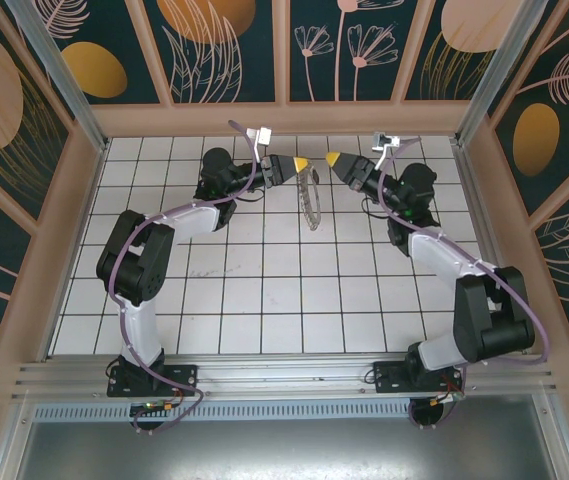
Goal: Put the keys on the keyring
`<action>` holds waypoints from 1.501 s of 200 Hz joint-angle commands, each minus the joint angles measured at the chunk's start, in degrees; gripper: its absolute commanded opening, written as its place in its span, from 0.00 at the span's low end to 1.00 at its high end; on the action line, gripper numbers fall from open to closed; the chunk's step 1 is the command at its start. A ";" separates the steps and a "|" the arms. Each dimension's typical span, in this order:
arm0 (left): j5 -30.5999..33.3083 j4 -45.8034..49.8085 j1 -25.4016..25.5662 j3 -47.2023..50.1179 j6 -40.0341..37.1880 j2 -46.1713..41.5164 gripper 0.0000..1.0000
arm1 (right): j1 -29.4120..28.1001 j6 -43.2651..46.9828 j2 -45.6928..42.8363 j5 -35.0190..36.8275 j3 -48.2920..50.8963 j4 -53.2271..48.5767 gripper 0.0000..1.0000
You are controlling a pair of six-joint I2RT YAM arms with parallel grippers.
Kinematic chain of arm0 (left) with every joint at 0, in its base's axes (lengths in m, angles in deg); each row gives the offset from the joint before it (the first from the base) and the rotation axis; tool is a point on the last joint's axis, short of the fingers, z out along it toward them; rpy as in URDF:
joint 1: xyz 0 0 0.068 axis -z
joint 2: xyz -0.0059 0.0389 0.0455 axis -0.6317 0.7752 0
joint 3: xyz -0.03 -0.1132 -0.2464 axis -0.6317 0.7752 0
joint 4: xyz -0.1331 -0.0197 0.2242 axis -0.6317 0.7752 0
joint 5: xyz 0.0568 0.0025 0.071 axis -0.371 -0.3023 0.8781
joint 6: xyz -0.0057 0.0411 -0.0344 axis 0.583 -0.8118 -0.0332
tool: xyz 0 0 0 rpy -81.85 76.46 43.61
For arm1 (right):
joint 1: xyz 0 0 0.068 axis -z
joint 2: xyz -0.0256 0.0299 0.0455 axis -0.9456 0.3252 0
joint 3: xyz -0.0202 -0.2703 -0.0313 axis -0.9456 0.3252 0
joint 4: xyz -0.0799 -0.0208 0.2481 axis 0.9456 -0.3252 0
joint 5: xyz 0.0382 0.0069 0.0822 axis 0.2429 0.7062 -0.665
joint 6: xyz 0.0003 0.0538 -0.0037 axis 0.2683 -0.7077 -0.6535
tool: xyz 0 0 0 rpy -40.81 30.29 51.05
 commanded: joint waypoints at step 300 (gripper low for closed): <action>0.37 -4.86 0.11 -1.38 1.31 -1.68 0.00 | -3.86 -4.97 9.08 -2.39 -2.11 9.65 0.19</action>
